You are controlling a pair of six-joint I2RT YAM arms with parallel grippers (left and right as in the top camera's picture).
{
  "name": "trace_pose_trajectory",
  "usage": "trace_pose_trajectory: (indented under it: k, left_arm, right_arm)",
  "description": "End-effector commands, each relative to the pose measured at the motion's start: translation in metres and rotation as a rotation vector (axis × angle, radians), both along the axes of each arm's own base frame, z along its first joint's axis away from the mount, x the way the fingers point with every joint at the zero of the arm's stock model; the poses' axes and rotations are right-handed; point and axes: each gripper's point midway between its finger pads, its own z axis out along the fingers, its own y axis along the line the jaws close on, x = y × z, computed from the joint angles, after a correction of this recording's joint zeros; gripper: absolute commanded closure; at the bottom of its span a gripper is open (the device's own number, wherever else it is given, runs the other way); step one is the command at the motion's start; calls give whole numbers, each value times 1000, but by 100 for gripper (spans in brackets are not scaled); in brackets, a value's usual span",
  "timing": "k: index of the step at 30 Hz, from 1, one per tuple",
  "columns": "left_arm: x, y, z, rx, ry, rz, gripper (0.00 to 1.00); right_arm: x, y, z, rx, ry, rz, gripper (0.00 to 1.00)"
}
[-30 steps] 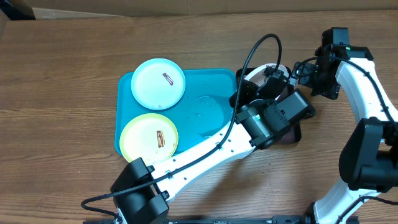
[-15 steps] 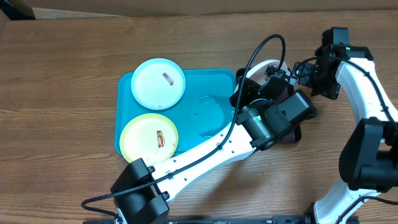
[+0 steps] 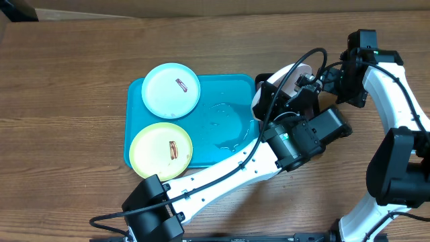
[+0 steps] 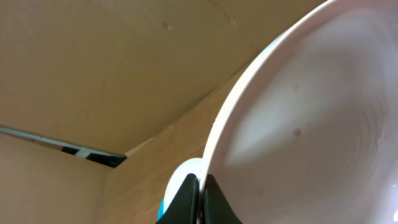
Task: Clean dirty plates on tray and stack at the side
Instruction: 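Carry the white plate leftward and lower it onto the table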
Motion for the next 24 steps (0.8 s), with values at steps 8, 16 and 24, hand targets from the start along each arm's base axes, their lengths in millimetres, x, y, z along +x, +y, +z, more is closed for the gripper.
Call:
trace_pose_trajectory:
  k: [8,16,24]
  left_arm:
    - [2,-13,-22,-224,121,-22,96]
    - [19,13,-91,-628,600,73,96]
    - [41,101,-104,-1111,1052,215,96]
  right_arm:
    - [4,1,6,0,-20,-1,0]
    - [4,1,6,0,-20,-1,0]
    - [4,1,6,0,-20,-1,0]
